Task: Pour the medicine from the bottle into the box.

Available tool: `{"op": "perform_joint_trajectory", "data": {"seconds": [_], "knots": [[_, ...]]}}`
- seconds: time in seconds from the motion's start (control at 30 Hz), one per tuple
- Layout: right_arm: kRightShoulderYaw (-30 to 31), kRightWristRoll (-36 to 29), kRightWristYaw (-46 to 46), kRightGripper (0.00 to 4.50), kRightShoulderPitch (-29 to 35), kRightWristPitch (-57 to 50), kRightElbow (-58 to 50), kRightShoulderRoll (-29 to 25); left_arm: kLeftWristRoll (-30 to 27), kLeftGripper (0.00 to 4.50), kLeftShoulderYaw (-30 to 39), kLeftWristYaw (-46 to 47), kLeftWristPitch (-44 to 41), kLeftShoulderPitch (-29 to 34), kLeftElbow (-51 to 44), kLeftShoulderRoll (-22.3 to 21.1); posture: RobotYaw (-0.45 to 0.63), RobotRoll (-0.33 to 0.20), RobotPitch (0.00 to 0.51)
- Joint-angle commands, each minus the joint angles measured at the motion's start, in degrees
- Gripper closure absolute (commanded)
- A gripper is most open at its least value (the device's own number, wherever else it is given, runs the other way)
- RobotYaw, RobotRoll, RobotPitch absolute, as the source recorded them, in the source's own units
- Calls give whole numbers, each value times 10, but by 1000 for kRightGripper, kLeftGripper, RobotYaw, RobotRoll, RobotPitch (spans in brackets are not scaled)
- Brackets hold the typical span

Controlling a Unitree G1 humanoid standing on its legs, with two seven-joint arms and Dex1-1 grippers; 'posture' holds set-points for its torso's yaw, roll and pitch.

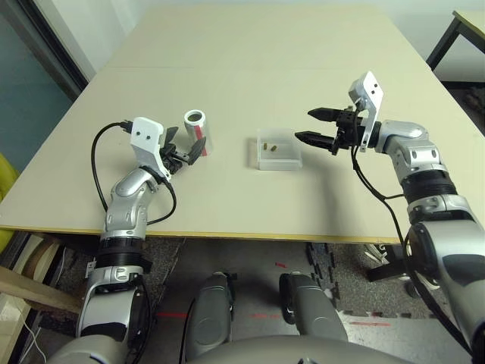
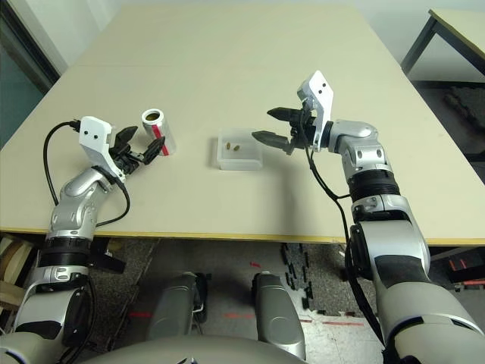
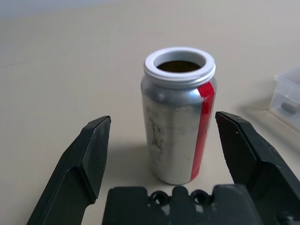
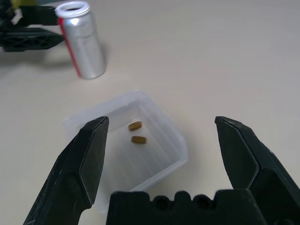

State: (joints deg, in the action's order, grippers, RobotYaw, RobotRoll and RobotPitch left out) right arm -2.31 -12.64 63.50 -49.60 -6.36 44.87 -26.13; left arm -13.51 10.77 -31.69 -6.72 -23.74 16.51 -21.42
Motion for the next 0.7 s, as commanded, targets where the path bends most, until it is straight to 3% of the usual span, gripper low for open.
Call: {"op": "perform_joint_trajectory", "data": {"seconds": [0.03,0.37,0.7], "knots": [[-21,-8,-32,0,15,-15,-14,-10,-15,19,14,5,-16,9,-13,-10,-4,0,100],[-72,-13,-132,0,40,-41,-38,-34,-72,19,64,-20,-62,32,-44,-60,-25,0,110],[-123,-20,-234,0,74,-40,-49,-52,-86,19,129,-1,-56,3,34,-122,-29,0,121]]}}
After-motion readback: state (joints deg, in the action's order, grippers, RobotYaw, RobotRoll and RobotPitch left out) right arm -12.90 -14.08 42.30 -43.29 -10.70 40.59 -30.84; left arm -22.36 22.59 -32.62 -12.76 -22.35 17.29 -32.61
